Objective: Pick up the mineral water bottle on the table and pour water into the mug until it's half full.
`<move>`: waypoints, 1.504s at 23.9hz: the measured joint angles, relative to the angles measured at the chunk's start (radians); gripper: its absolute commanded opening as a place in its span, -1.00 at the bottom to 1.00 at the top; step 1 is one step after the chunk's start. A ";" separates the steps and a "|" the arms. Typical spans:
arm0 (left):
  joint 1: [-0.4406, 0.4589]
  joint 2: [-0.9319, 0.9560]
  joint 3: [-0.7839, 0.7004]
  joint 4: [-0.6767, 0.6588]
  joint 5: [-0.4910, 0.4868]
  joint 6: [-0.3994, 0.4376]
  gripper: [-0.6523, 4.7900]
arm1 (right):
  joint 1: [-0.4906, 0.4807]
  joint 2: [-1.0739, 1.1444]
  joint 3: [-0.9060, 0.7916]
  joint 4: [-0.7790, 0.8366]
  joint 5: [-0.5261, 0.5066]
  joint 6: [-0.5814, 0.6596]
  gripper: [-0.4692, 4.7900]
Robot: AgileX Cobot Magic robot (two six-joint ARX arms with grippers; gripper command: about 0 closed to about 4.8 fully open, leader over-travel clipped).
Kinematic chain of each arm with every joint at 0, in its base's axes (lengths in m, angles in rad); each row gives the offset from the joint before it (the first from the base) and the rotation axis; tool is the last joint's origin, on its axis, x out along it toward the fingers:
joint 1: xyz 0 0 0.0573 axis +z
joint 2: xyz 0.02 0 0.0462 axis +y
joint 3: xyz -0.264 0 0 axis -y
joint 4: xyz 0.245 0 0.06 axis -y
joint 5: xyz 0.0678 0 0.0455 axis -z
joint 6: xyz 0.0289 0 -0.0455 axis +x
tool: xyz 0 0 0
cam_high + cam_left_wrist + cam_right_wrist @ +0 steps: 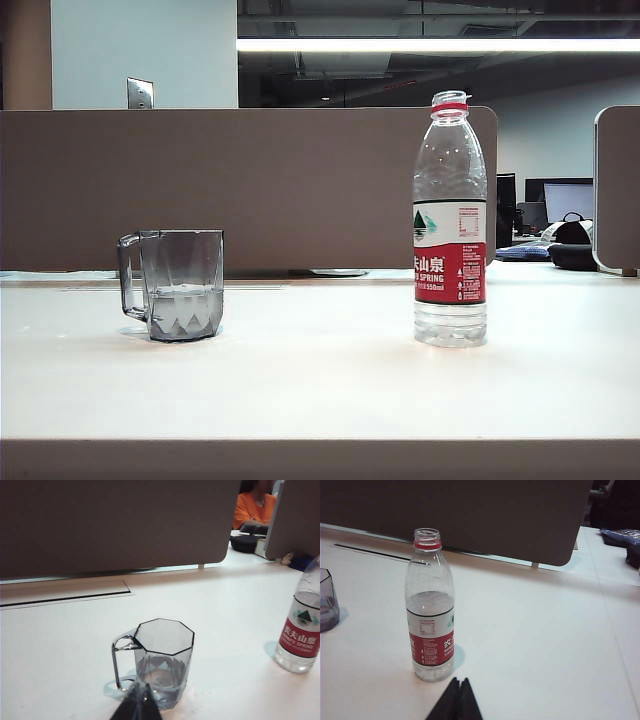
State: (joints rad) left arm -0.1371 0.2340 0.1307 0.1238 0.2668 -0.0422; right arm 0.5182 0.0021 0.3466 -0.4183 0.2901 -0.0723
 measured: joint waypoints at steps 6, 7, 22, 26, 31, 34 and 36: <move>0.000 0.001 -0.045 0.019 -0.088 -0.003 -0.78 | 0.000 0.000 -0.221 0.248 0.000 0.000 -0.82; 0.001 0.002 -0.052 0.018 -0.099 0.000 -0.78 | 0.000 0.000 -0.254 0.278 0.000 0.000 -0.82; 0.000 0.005 -0.128 0.104 -0.050 0.053 -0.78 | -0.101 0.000 -0.340 0.402 0.056 -0.042 -0.82; 0.000 0.005 -0.128 0.116 -0.130 0.068 -0.78 | -0.160 0.000 -0.340 0.402 0.003 -0.046 -0.82; 0.000 0.005 -0.128 0.192 -0.149 0.068 -0.78 | -0.220 0.000 -0.340 0.402 -0.029 -0.046 -0.82; 0.000 0.004 -0.128 0.187 -0.157 0.068 -0.78 | -0.223 0.000 -0.340 0.402 -0.036 -0.036 -0.82; 0.000 0.004 -0.128 0.164 -0.159 0.068 -0.78 | -0.223 0.000 -0.340 0.402 -0.037 -0.033 -0.82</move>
State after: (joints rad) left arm -0.1368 0.2382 0.0025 0.2874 0.1078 0.0261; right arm 0.2951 0.0017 0.0071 -0.0166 0.2535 -0.1051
